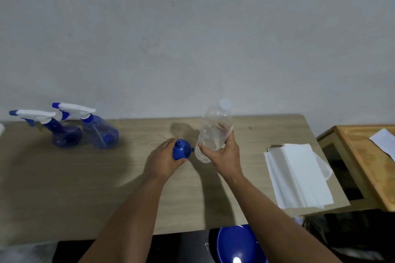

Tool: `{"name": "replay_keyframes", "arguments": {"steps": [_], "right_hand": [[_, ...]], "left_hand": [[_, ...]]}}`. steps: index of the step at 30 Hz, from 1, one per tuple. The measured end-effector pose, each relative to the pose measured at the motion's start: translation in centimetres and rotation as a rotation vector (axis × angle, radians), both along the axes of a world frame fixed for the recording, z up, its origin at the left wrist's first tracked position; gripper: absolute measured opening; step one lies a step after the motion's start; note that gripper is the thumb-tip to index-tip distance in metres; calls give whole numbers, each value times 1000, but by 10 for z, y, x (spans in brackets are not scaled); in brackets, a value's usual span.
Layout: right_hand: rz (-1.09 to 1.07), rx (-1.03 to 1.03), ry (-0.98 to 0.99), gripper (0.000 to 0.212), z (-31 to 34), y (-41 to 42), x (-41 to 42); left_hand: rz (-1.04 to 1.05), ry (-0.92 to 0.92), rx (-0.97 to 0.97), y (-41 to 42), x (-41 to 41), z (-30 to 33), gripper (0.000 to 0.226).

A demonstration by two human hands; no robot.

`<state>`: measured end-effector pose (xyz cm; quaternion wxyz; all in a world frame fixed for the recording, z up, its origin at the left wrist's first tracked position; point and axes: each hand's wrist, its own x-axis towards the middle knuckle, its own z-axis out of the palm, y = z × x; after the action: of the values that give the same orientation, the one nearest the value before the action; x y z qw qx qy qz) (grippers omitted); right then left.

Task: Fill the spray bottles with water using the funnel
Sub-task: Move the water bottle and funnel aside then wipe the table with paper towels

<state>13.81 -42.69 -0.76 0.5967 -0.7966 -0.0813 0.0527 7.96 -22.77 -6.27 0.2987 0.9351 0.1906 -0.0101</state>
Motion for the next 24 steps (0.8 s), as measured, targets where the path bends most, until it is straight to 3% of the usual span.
{"name": "replay_keyframes", "arguments": {"steps": [13,24], "right_hand": [[3,-58,-15,73,5,43,56],[19,-68,-27,73,-3,76,95]], "left_hand": [[-42,-74,108,38,48,16,71],[-18,-76,73,62,72,6,53]]}}
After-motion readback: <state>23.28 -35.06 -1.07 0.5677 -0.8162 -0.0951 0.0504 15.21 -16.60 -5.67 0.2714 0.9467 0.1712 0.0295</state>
